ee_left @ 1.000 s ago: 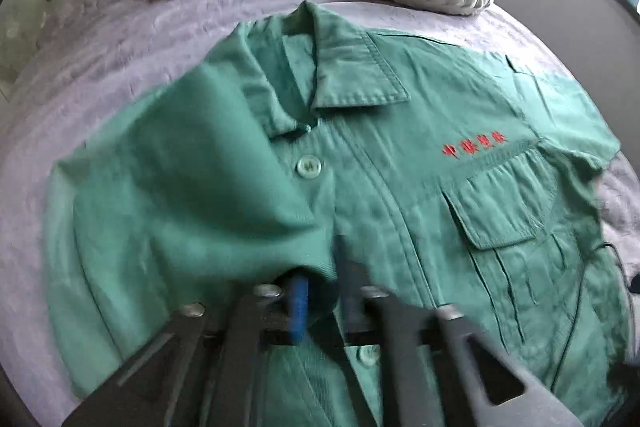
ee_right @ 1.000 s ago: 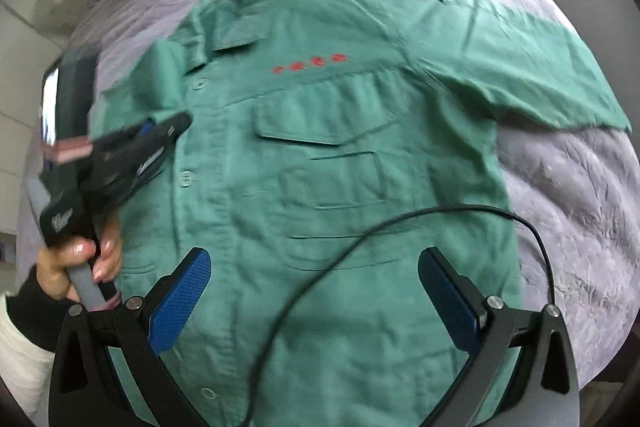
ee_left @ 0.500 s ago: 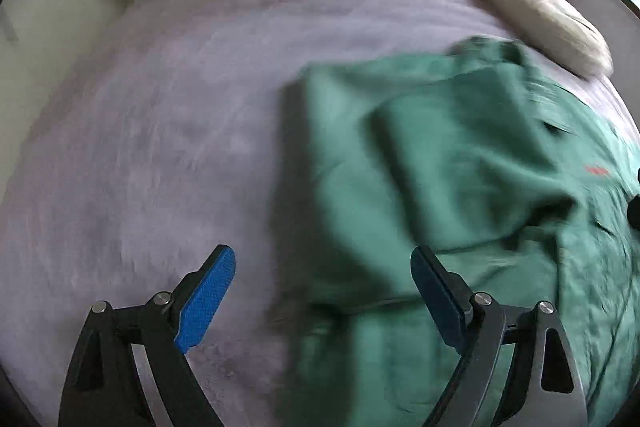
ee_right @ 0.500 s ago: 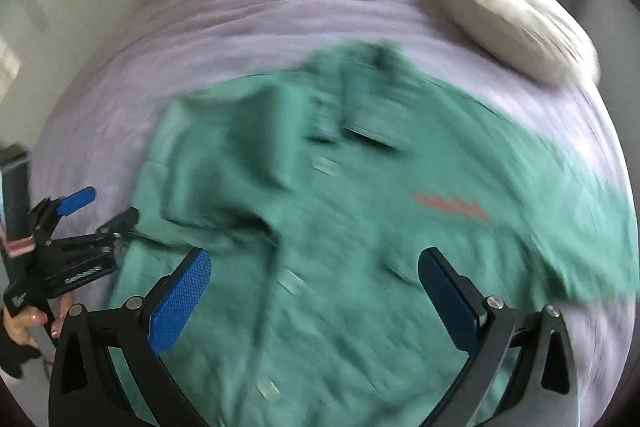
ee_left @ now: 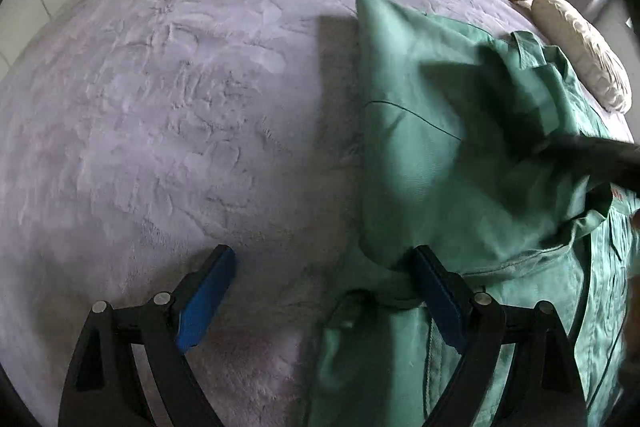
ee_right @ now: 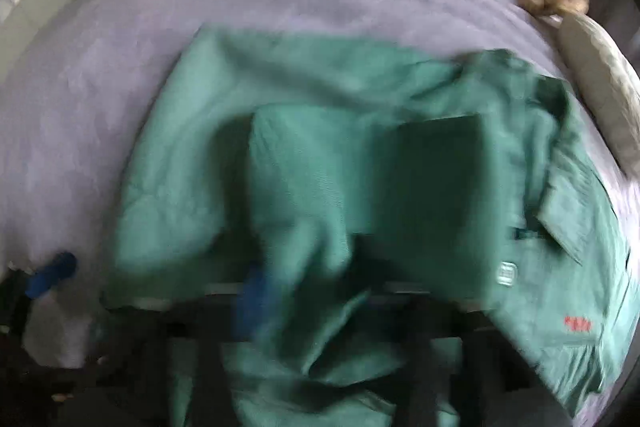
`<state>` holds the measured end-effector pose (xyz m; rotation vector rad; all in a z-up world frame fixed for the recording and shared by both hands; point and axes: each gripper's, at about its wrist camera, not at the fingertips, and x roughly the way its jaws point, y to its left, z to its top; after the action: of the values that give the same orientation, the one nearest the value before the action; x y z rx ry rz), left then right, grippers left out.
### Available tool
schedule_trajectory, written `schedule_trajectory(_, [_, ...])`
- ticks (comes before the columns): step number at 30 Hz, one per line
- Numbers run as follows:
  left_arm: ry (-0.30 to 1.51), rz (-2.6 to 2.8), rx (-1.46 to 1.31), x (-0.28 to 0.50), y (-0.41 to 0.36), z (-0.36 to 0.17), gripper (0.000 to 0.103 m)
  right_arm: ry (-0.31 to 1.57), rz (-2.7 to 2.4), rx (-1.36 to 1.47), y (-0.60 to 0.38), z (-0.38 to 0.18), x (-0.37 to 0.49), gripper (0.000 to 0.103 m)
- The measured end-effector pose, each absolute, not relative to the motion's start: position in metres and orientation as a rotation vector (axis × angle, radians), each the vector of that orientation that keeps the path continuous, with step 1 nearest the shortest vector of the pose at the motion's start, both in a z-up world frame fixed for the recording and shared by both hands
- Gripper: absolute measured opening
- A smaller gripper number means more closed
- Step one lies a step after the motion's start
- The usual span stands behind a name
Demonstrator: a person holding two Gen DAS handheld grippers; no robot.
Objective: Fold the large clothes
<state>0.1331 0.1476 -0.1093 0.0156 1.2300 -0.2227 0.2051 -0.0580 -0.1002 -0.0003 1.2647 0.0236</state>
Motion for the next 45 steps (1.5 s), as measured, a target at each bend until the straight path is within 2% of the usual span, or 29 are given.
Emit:
schedule_trajectory(4, [1.242, -0.244, 0.039, 0.143, 0.145, -0.106, 0.090, 1.143, -0.044, 0.244, -0.140, -0.051, 0.183, 0.020])
schedule_trajectory(7, [1.225, -0.264, 0.026, 0.157, 0.146, -0.093, 0.090, 1.074, -0.132, 0.449, -0.220, -0.040, 0.160, 0.022])
schedule_trajectory(9, [1.207, -0.294, 0.004, 0.174, 0.145, -0.082, 0.090, 1.048, -0.180, 0.628, -0.272, -0.050, 0.141, 0.045])
schedule_trajectory(10, [1.200, -0.309, 0.000, 0.183, 0.145, -0.078, 0.090, 1.054, -0.234, 0.722, -0.298, -0.057, 0.131, 0.077])
schedule_trajectory(11, [1.207, -0.335, 0.001, 0.200, 0.140, -0.078, 0.090, 1.041, -0.286, 0.771, -0.314, -0.059, 0.119, 0.086])
schedule_trajectory(14, [1.258, -0.382, 0.003, 0.243, 0.123, -0.089, 0.090, 0.972, -0.240, 0.876, -0.322, -0.051, 0.089, 0.086])
schedule_trajectory(18, [1.315, -0.402, -0.016, 0.278, 0.105, -0.100, 0.090, 0.990, 0.115, 1.092, -0.244, -0.064, 0.077, 0.086])
schedule_trajectory(19, [1.323, -0.409, -0.020, 0.279, 0.104, -0.100, 0.087, 1.036, 0.210, 1.162, -0.209, -0.080, 0.082, 0.084])
schedule_trajectory(20, [1.337, -0.419, -0.018, 0.280, 0.100, -0.101, 0.069, 1.075, 0.269, 1.200, -0.180, -0.093, 0.086, 0.082])
schedule_trajectory(21, [1.354, -0.427, -0.008, 0.280, 0.093, -0.105, 0.045, 1.119, 0.304, 1.224, -0.150, -0.108, 0.090, 0.080])
schedule_trajectory(22, [1.370, -0.430, 0.003, 0.278, 0.094, -0.105, 0.033, 1.174, 0.327, 1.236, -0.119, -0.126, 0.097, 0.074])
schedule_trajectory(23, [1.381, -0.429, 0.014, 0.277, 0.092, -0.106, 0.011, 1.203, 0.335, 1.250, -0.097, -0.141, 0.104, 0.069])
schedule_trajectory(24, [1.383, -0.427, 0.018, 0.278, 0.091, -0.106, 0.006, 1.216, 0.326, 1.269, -0.084, -0.151, 0.110, 0.068])
schedule_trajectory(25, [1.380, -0.427, 0.018, 0.278, 0.092, -0.105, 0.005, 1.228, 0.298, 1.298, -0.070, -0.165, 0.116, 0.064])
schedule_trajectory(27, [1.364, -0.434, 0.004, 0.279, 0.095, -0.099, 0.004, 1.249, 0.243, 1.317, -0.061, -0.180, 0.122, 0.033])
schedule_trajectory(28, [1.356, -0.443, -0.003, 0.281, 0.097, -0.096, 0.004, 1.259, 0.228, 1.350, -0.057, -0.188, 0.125, 0.007])
schedule_trajectory(32, [1.323, -0.453, 0.030, 0.293, 0.109, -0.092, 0.004, 1.187, 0.326, 1.382, -0.045, -0.183, 0.146, 0.004])
schedule_trajectory(33, [1.323, -0.436, 0.049, 0.298, 0.112, -0.095, 0.001, 1.188, 0.353, 1.379, -0.040, -0.181, 0.148, 0.004])
schedule_trajectory(37, [1.327, -0.322, 0.065, 0.307, 0.129, -0.105, 0.001, 1.333, 0.329, 1.290, -0.006, -0.209, 0.157, 0.005])
schedule_trajectory(38, [1.323, -0.315, 0.040, 0.307, 0.133, -0.103, 0.001, 1.366, 0.331, 1.279, -0.004, -0.214, 0.153, 0.009])
schedule_trajectory(40, [1.294, -0.317, 0.038, 0.299, 0.139, -0.091, 0.001, 1.404, 0.342, 1.204, -0.005, -0.208, 0.142, 0.009])
schedule_trajectory(42, [1.251, -0.343, 0.067, 0.284, 0.139, -0.074, 0.001, 1.408, 0.332, 1.078, -0.022, -0.186, 0.129, 0.021])
schedule_trajectory(44, [1.216, -0.382, 0.076, 0.265, 0.135, -0.059, 0.001, 1.335, 0.241, 0.985, -0.060, -0.159, 0.112, 0.067])
schedule_trajectory(45, [1.205, -0.406, 0.069, 0.254, 0.132, -0.053, 0.001, 1.291, 0.175, 0.957, -0.081, -0.150, 0.106, 0.068])
